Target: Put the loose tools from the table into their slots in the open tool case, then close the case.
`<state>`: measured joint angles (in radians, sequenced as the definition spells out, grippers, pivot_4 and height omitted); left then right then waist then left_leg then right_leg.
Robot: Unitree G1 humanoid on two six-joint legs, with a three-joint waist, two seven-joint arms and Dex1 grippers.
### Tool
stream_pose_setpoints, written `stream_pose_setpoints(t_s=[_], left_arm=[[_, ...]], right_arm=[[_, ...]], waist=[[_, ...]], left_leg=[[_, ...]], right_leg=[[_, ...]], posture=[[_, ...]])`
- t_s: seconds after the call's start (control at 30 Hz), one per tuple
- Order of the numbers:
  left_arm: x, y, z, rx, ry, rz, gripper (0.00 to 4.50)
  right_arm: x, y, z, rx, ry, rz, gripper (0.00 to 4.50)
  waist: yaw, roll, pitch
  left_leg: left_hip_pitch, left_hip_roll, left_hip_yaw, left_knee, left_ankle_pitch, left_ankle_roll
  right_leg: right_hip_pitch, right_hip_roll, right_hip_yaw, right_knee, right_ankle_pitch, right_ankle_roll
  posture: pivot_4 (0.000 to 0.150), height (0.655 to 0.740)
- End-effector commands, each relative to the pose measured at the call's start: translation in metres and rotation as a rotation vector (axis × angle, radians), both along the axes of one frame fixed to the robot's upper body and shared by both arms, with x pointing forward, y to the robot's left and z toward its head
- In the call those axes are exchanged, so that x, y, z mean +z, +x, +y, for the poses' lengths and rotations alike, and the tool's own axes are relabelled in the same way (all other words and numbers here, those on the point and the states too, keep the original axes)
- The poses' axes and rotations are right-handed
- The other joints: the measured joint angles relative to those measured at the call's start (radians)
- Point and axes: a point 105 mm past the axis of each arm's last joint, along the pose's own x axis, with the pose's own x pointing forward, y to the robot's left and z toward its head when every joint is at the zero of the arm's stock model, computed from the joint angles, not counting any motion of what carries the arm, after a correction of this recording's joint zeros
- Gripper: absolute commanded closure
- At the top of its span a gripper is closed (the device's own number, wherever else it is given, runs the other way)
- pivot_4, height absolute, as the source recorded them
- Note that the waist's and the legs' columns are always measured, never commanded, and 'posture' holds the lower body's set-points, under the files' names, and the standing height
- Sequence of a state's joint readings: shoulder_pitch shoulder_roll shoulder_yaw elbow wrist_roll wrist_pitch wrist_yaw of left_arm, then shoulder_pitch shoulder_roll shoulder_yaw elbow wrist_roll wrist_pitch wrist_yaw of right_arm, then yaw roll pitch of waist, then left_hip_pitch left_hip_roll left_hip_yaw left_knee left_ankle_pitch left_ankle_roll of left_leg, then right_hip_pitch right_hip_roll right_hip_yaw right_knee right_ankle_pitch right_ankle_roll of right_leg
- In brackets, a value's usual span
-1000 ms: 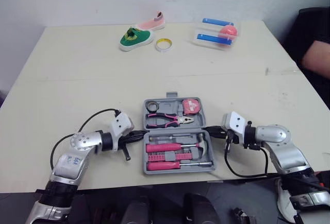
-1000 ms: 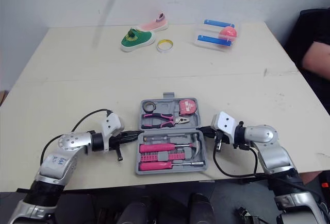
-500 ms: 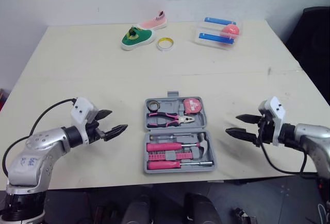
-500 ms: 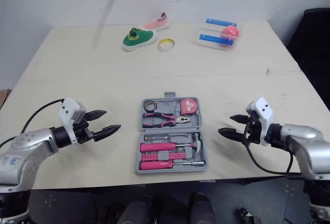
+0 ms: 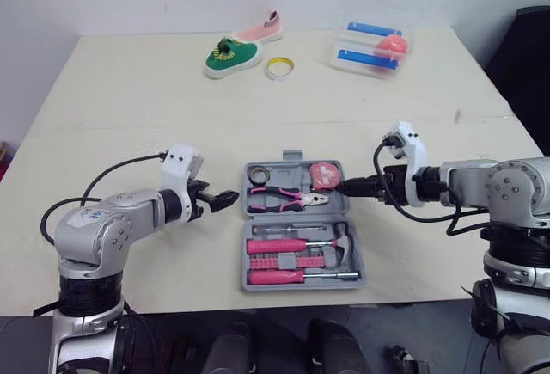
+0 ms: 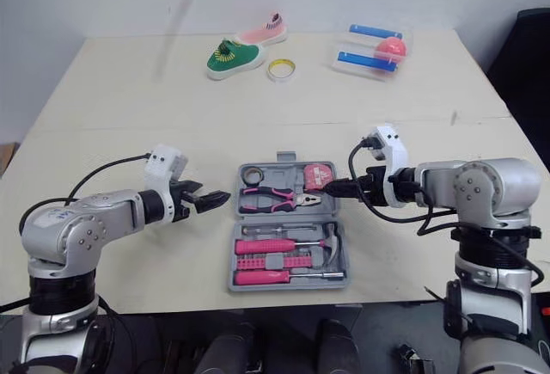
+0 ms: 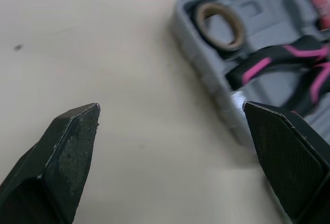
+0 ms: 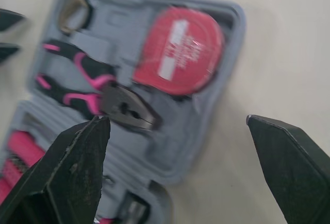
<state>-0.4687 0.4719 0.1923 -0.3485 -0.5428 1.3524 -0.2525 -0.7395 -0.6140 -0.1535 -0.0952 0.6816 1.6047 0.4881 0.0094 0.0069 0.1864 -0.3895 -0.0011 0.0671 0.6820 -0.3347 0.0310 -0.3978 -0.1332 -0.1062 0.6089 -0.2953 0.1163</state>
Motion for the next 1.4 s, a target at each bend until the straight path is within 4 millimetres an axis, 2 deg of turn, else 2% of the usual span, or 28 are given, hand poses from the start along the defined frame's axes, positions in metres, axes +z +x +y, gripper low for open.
stream_pose_setpoints(t_s=[0.03,0.57,0.73,1.1,1.17,1.23,1.3,1.4], left_arm=[[0.009,0.005,-0.010,0.008,-0.029,-0.042,0.00],[0.004,0.010,-0.042,-0.025,0.004,0.018,0.00],[-0.012,0.012,-0.036,0.004,0.085,0.050,0.00],[-0.015,0.017,-0.039,0.035,0.074,0.049,0.00],[-0.019,0.014,-0.041,0.014,0.069,0.078,0.55],[-0.022,0.009,-0.046,-0.014,0.051,0.111,1.33],[-0.025,0.006,-0.051,-0.026,0.032,0.130,2.22],[-0.024,0.005,-0.056,-0.038,0.008,0.145,3.57]], right_arm=[[0.002,0.004,0.001,-0.026,-0.074,-0.026,0.08],[-0.009,0.015,0.001,-0.086,-0.127,0.010,0.08],[-0.011,0.016,0.000,-0.096,-0.139,0.018,0.08],[-0.022,0.011,0.003,-0.075,-0.151,0.048,0.08],[-0.025,0.010,0.006,-0.061,-0.139,0.064,0.00],[-0.028,0.008,0.008,-0.051,-0.123,0.077,0.55],[-0.030,0.008,0.010,-0.051,-0.113,0.083,1.32],[-0.030,0.008,0.012,-0.052,-0.096,0.084,2.86]], waist=[[0.005,-0.001,0.001],[0.012,-0.002,0.001],[0.012,-0.002,0.001],[0.013,-0.003,0.001],[0.012,-0.003,0.001],[0.012,-0.003,0.000],[0.012,-0.003,0.000],[0.012,-0.004,0.000]], left_leg=[[0.000,-0.001,0.000,0.000,0.001,0.002],[0.000,-0.001,0.002,0.000,0.005,0.000],[0.000,-0.001,0.002,0.000,0.005,0.000],[0.001,-0.001,0.002,0.000,0.006,0.000],[0.001,-0.001,0.002,0.000,0.006,0.000],[0.001,-0.001,0.002,0.000,0.006,0.000],[0.001,-0.001,0.002,0.000,0.006,0.000],[0.001,-0.001,0.002,0.000,0.006,0.000]], right_leg=[[0.000,-0.001,0.000,-0.001,0.001,0.002],[0.000,0.000,0.001,-0.002,0.002,0.004],[0.000,0.000,0.002,-0.001,0.002,0.004],[0.001,0.000,0.002,0.000,0.002,0.004],[0.001,0.000,0.002,0.000,0.002,0.004],[0.001,0.000,0.002,0.000,0.002,0.004],[0.001,0.000,0.002,0.000,0.002,0.004],[0.001,0.000,0.002,0.000,0.002,0.004]], posture=[[0.150,0.7400],[0.150,0.7400],[0.150,0.7400],[0.150,0.7400],[0.150,0.7400],[0.150,0.7400],[0.150,0.7400],[0.150,0.7400]])
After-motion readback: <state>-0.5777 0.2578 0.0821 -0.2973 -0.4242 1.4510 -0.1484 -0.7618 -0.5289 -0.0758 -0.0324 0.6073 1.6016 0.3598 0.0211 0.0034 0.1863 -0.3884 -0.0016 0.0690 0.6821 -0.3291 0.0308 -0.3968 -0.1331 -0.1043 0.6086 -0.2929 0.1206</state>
